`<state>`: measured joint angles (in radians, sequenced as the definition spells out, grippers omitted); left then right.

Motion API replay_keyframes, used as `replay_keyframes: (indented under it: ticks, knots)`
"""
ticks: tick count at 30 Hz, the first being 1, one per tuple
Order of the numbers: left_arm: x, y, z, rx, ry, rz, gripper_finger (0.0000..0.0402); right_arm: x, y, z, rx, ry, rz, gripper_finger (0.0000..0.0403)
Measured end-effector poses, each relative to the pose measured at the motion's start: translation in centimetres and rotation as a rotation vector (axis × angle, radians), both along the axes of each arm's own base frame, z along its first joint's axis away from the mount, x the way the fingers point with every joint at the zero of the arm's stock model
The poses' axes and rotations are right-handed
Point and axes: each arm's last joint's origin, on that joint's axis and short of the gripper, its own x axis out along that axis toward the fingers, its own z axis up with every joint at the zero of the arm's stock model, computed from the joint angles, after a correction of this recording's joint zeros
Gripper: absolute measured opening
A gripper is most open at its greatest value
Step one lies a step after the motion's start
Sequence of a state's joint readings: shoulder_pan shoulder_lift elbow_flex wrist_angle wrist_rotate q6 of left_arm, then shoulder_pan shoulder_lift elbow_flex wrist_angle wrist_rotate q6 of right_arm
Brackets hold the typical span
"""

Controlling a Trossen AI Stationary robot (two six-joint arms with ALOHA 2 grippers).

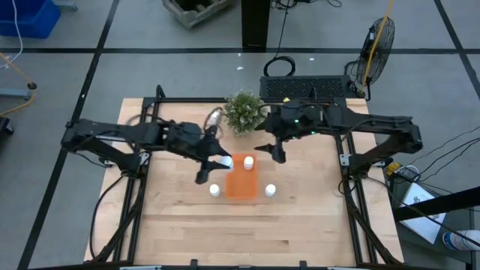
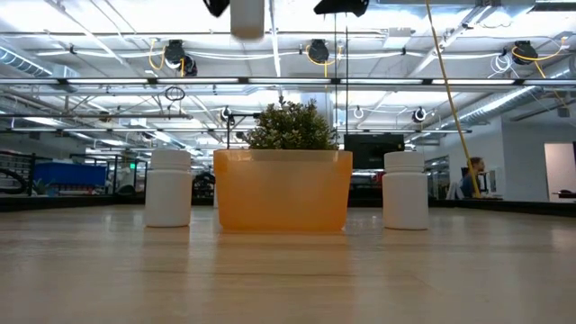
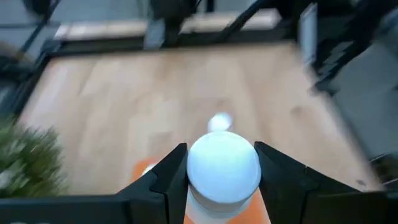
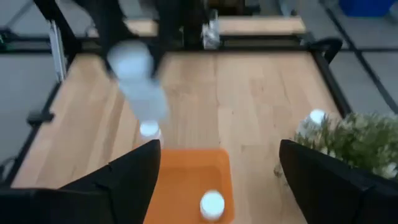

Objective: Pick and place pill bottles into a basket
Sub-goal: Put the white medicine bottle into the orange bin

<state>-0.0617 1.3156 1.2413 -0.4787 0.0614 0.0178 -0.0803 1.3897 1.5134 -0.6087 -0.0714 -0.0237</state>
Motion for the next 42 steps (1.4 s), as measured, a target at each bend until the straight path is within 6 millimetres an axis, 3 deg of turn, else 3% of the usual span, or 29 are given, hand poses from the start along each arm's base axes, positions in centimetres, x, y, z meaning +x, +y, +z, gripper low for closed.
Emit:
replay_keyframes:
  ticks: [10, 18, 34, 42]
  knots:
    - [3.6, 2.0, -4.2, 0.051, 0.134, 0.050, 0.0161, -2.4, 0.3, -0.8, 0.036, -0.112, -0.020, 0.0316]
    - [5.4, 3.2, -6.1, 0.053, 0.122, 0.064, 0.0161, -3.1, 0.3, -1.1, 0.045, -0.125, -0.023, 0.0315]
    - [3.9, 3.4, -13.0, 0.009, 0.045, 0.091, 0.0161, -3.2, 0.4, -1.4, 0.016, -0.101, -0.001, 0.0315]
    - [2.9, 3.4, -15.4, -0.001, 0.038, 0.121, 0.0161, -3.2, 0.4, -1.4, 0.016, -0.101, -0.001, 0.0315]
